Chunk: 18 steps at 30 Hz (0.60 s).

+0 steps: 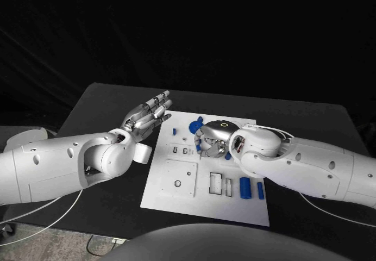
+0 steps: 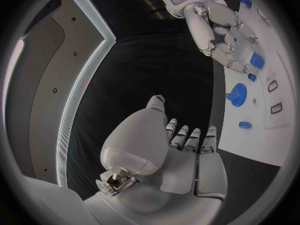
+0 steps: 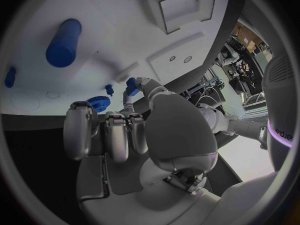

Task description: Assemble the parts on the task board

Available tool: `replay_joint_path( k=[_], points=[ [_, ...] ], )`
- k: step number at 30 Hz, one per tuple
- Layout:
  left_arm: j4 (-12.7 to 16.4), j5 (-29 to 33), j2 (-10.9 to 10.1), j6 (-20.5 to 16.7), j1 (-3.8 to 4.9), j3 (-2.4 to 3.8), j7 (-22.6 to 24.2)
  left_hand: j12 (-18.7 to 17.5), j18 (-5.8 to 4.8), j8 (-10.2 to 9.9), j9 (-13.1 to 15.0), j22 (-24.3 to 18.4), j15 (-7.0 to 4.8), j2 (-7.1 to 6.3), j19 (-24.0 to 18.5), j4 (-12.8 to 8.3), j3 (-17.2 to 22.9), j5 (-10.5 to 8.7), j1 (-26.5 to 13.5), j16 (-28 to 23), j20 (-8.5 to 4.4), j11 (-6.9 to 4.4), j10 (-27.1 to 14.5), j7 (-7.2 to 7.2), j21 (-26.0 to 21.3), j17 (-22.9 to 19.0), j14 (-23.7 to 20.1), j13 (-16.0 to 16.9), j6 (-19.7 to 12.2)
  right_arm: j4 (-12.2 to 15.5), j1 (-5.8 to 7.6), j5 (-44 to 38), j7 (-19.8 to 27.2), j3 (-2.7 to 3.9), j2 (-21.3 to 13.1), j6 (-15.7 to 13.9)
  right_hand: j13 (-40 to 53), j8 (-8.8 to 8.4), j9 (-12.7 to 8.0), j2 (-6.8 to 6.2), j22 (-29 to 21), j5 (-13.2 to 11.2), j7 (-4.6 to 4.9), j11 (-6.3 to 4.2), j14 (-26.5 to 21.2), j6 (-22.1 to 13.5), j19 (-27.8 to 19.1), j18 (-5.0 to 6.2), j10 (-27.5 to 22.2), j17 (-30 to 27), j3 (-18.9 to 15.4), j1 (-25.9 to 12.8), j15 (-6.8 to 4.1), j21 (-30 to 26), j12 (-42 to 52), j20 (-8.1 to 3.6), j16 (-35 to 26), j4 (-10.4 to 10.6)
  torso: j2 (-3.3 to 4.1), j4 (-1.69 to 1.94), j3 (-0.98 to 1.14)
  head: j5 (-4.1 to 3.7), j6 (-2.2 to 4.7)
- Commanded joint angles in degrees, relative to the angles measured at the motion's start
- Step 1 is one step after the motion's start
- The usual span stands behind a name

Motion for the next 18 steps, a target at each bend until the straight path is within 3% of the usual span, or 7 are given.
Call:
replay_joint_path(
  k=[1,10,18],
  points=[
    [-0.02,-0.05,0.17,1.18,0.03,0.02,0.33,0.4,0.98,0.19,0.07,0.09,0.42,-0.11,0.12,-0.1,0.33,0.25,0.57,0.27,0.4,0.62,-0.02,0.33,0.39,0.1,0.1,0.08,0.07,-0.55,-0.11,-1.42,-1.22,0.01,0.43,1.84,15.08,-0.17,0.68,-0.08,10.17,0.06,-0.04,0.42,5.98,0.07,-0.43,0.97,6.01,15.05,0.37,-0.33,0.24,-0.39,0.22,0.06,0.19,0.02,-0.04,0.02,-0.04,-0.04,-0.01],
    [-0.11,-0.05,0.23,1.18,0.02,0.0,0.34,0.4,0.98,0.19,0.07,0.09,0.45,-0.1,0.13,-0.1,0.34,0.25,0.58,0.33,0.42,0.66,-0.02,0.33,0.4,0.12,0.12,0.08,0.06,-1.49,-0.31,-1.91,-1.09,0.01,0.97,1.76,15.08,-1.43,0.4,-0.25,10.04,-0.5,0.21,0.51,5.98,-0.85,-0.61,1.06,6.01,15.05,0.89,-0.4,0.36,-0.84,0.22,0.22,0.19,-0.36,-0.01,-0.01,-0.03,0.09,-0.01],
    [-0.23,-0.05,0.36,1.24,0.01,-0.01,0.3,0.41,0.98,0.19,0.07,0.1,0.5,-0.09,0.14,-0.1,0.35,0.25,0.58,0.38,0.45,0.7,-0.03,0.34,0.41,0.14,0.15,0.08,0.08,-1.64,-0.34,-2.04,-0.85,0.01,1.4,2.02,15.08,-3.27,0.02,-0.51,9.99,-2.6,0.32,0.58,5.98,-2.45,-0.67,1.12,6.01,15.05,1.35,-0.57,0.42,-1.22,0.22,0.32,0.19,-0.98,-0.03,-0.05,0.0,0.0,-0.01]
  ],
)
